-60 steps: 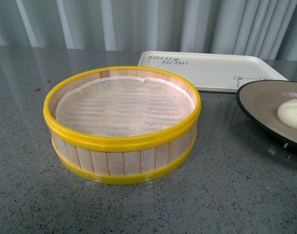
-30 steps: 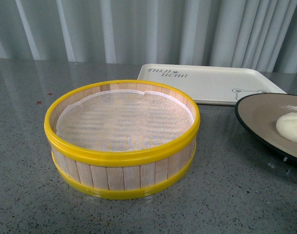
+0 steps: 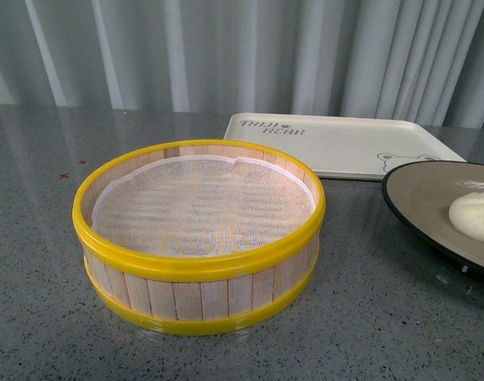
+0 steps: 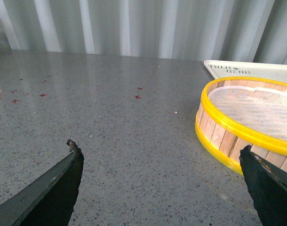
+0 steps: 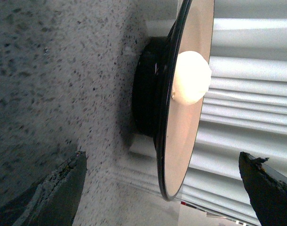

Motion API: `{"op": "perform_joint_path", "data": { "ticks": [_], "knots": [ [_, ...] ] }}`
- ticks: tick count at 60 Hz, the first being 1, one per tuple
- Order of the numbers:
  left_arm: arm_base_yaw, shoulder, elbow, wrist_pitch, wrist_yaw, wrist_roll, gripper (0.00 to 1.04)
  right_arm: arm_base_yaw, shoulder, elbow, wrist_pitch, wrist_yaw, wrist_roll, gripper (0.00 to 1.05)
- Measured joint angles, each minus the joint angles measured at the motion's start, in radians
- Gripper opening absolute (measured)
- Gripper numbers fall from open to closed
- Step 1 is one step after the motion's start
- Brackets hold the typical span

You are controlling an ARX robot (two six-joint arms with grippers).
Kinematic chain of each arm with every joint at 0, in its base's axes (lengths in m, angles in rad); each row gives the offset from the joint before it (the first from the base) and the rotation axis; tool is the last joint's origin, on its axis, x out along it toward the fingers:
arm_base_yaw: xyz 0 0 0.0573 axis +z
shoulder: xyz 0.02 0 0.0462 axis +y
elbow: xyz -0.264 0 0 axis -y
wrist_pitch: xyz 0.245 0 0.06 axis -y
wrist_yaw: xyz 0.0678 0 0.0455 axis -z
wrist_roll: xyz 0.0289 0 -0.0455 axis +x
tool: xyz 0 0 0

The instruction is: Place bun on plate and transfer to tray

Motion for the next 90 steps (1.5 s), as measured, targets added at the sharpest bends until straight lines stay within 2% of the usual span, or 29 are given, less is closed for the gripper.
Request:
{"op": "perform_joint_path", "data": {
  "ticks": [17,25,36,43,58,69,75,82,90],
  "knots": [
    [0.0,0.0,0.0,0.0,0.0,0.0,0.98,0.129,0.283,0.033,0.304,0.087,0.077,0.96],
    [0.0,0.0,0.0,0.0,0.0,0.0,0.98,0.149,0.354,0.058,0.358,0.111,0.098,0.95],
    [0.0,0.0,0.0,0.0,0.0,0.0,0.98,0.164,0.36,0.072,0.337,0.15,0.113,0.65],
    [0.0,0.0,0.0,0.0,0.0,0.0,0.98,0.166,0.338,0.072,0.306,0.165,0.128,0.42],
    [0.0,0.0,0.0,0.0,0.0,0.0,0.98,0.148,0.313,0.072,0.281,0.171,0.149,0.03],
    [0.0,0.0,0.0,0.0,0.0,0.0,0.98,0.108,0.294,0.064,0.306,0.176,0.114,0.02],
    [0.0,0.0,0.0,0.0,0.0,0.0,0.98,0.089,0.22,0.094,0.213,0.153,0.09,0.02],
    [0.0,0.0,0.0,0.0,0.0,0.0,0.98,0.073,0.221,0.185,0.15,0.122,0.071,0.02],
    [0.0,0.0,0.0,0.0,0.0,0.0,0.98,0.072,0.336,0.326,0.217,0.15,0.06,0.02]
  ]
}}
